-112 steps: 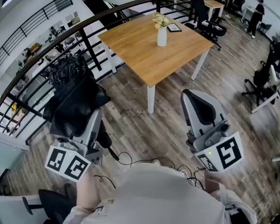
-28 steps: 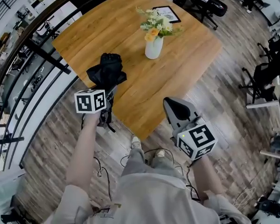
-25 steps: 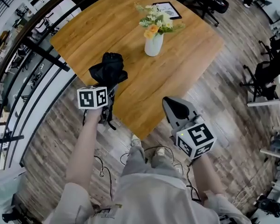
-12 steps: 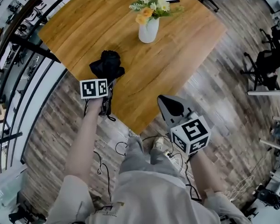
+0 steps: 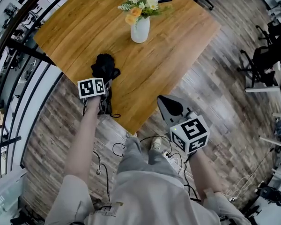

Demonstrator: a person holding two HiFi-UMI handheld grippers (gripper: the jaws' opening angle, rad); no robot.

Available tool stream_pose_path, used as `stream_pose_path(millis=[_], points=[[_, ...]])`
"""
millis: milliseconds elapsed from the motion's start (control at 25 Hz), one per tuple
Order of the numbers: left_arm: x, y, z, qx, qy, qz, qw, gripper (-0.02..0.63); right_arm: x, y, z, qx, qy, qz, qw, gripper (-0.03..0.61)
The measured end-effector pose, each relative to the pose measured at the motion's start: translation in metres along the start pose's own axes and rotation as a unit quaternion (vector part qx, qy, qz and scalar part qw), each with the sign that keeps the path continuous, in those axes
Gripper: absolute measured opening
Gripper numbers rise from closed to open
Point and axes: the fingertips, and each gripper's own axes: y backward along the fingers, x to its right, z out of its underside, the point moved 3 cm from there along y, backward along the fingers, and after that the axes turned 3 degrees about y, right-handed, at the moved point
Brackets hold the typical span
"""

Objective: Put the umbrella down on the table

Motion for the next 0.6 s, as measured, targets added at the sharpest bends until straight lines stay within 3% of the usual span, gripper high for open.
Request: stream_pose_path(millis=[240,360,480,600], points=[[0.022,0.041,-0.025,0.042,-0.025,0.000,0.9988,0.249,0.008,0.025,-0.027,0.038,0.016,0.014,0.999,0.028],[0.045,0.076,-0.038,0.082,-0.034,0.022,0.9959,0.190,0.008,0.047,-0.050,0.067,0.029,0.022,0.997,0.028],[0.073,0.117,-0.052,0.129,-0.049,0.039,0.9897,0.134,0.007,0.075,-0.075,0.101,0.040,0.029,0.994,0.028],[0.109,0.165,-0.064,0.172,-0.089,0.055,0.9795,0.100,0.001,0.110,-0.100,0.143,0.052,0.036,0.988,0.029]])
